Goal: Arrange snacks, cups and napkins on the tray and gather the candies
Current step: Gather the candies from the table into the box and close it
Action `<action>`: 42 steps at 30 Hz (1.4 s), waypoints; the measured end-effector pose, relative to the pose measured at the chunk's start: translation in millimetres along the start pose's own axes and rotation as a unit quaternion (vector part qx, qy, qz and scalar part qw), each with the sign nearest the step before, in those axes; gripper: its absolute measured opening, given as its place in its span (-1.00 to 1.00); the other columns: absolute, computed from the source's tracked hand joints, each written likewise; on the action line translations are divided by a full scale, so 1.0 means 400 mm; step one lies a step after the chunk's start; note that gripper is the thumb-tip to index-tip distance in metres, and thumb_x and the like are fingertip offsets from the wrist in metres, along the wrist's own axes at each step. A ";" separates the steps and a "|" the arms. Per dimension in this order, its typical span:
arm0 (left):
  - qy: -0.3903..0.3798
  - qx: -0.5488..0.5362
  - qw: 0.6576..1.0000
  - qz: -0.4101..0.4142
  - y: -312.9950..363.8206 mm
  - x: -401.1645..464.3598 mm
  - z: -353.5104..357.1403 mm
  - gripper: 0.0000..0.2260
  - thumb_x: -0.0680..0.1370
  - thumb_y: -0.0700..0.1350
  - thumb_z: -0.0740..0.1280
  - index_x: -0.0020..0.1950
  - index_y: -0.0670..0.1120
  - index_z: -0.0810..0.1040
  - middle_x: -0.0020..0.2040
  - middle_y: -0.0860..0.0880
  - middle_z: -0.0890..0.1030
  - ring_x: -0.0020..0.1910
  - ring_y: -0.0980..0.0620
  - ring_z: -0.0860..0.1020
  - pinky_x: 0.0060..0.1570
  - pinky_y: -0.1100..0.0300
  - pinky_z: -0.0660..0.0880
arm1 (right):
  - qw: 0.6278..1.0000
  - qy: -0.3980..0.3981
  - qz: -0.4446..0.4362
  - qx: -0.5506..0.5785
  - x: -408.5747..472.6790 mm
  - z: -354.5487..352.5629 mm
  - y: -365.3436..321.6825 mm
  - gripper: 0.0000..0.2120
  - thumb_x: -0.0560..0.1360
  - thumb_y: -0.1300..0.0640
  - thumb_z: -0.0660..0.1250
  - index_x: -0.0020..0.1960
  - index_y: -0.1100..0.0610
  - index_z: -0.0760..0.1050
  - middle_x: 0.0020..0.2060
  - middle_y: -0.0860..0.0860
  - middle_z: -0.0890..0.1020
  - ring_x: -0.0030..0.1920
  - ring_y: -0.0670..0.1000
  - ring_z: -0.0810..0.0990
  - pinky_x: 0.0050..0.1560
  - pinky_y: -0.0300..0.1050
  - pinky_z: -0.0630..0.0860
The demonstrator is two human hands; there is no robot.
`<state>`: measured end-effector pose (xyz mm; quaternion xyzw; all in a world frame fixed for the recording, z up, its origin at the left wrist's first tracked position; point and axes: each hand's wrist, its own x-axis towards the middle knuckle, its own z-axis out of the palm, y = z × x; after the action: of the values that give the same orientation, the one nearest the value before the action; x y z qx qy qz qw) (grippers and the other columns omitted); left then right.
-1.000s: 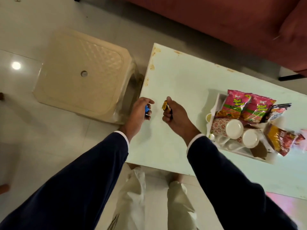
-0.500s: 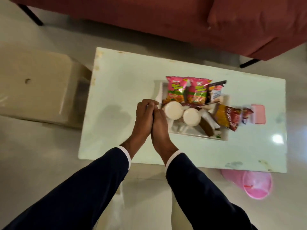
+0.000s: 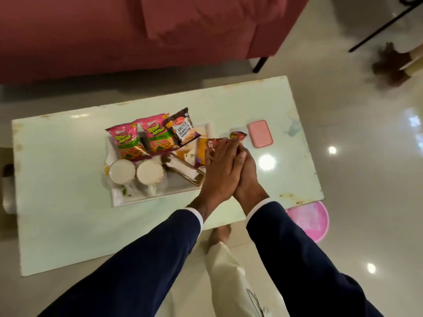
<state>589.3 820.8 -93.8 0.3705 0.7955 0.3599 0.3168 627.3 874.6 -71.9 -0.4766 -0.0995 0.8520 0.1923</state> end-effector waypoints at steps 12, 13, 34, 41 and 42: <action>0.000 0.177 0.984 -0.005 -0.121 0.266 0.056 -0.48 0.57 -0.03 0.31 0.53 -0.05 0.35 0.49 -0.08 0.44 0.48 -0.09 0.37 0.47 -0.18 0.27 | 0.986 0.065 -0.008 -0.151 0.293 -0.172 -0.189 -0.83 0.56 0.27 0.30 0.13 0.18 0.43 -0.01 0.17 0.59 -0.14 0.08 0.62 -0.16 -0.08 0.67; -0.026 0.236 0.971 -0.021 -0.143 0.285 0.054 -0.40 0.53 0.01 0.38 0.54 -0.04 0.31 0.50 -0.07 0.42 0.50 -0.11 0.34 0.46 -0.21 0.25 | 0.961 0.083 -0.036 -0.263 0.314 -0.174 -0.195 -0.84 0.55 0.25 0.31 0.12 0.16 0.43 -0.02 0.15 0.60 -0.15 0.09 0.66 -0.19 -0.07 0.67; -0.106 0.356 0.929 0.007 -0.228 0.359 0.142 -0.04 0.36 0.39 0.44 0.61 -0.01 0.16 0.50 -0.03 0.40 0.50 -0.06 0.34 0.48 -0.31 0.14 | 0.599 0.013 -0.258 -0.758 0.367 -0.193 -0.173 -0.47 0.45 0.26 0.47 0.38 0.17 0.40 0.31 0.15 0.40 0.27 0.16 0.49 0.11 0.02 0.62; -0.118 0.350 0.929 -0.003 -0.223 0.361 0.136 0.00 0.35 0.39 0.45 0.62 -0.02 0.12 0.52 -0.05 0.37 0.52 -0.09 0.32 0.47 -0.33 0.10 | 0.664 0.049 -0.327 -0.671 0.348 -0.216 -0.219 -0.66 0.46 0.45 0.32 0.19 0.20 0.55 0.18 0.12 0.54 0.09 0.03 0.59 -0.07 -0.26 0.59; -0.119 0.349 0.929 -0.003 -0.222 0.362 0.135 0.00 0.35 0.39 0.46 0.62 -0.02 0.12 0.52 -0.05 0.37 0.51 -0.08 0.32 0.47 -0.33 0.10 | 0.675 0.087 -0.346 -0.646 0.355 -0.225 -0.237 -0.67 0.44 0.45 0.31 0.15 0.19 0.56 0.13 0.09 0.56 0.04 0.02 0.61 -0.11 -0.34 0.53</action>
<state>522.9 916.1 -229.3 0.4953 0.8285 0.0117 0.2609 658.9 1019.4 -195.7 -0.4859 -0.7654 0.4029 0.1253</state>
